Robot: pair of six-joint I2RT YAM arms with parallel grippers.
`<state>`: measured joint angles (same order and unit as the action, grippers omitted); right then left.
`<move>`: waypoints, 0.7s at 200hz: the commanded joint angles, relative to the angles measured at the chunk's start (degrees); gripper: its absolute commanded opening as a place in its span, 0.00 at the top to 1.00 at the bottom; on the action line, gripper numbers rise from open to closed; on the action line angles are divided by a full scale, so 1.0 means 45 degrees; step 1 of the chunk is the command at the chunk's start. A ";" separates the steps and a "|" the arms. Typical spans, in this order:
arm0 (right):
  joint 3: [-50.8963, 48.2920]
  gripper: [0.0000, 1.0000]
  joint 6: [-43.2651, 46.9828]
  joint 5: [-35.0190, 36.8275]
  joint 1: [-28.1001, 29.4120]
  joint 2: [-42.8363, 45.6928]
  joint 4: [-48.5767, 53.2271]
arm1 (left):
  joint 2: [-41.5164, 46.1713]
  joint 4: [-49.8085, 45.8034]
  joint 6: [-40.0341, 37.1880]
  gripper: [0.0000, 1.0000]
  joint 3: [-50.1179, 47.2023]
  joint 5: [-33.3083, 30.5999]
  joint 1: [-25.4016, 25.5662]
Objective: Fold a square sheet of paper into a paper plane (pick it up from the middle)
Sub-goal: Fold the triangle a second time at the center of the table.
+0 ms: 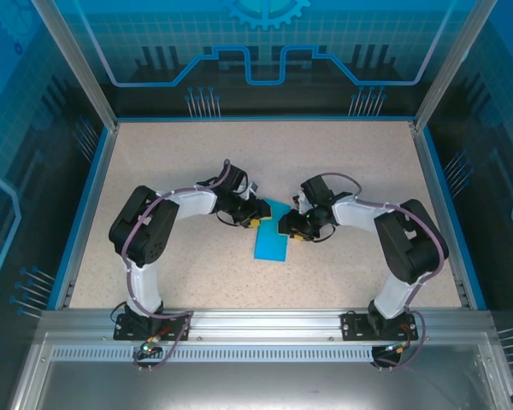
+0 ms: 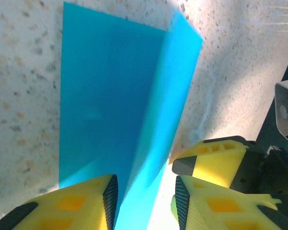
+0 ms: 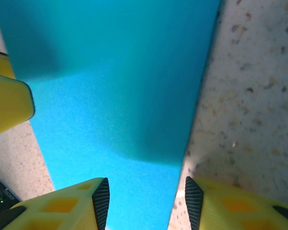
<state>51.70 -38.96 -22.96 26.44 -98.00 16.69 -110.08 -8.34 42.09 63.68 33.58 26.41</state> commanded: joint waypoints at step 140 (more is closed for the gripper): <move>-0.2372 0.25 0.1295 0.9432 0.7199 0.5247 0.0024 | 0.0966 0.1637 0.0950 0.60 -0.1430 0.1880 0.0521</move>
<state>38.63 -35.66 6.61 52.95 -73.08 13.89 -106.43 -1.56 45.15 58.28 40.40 28.23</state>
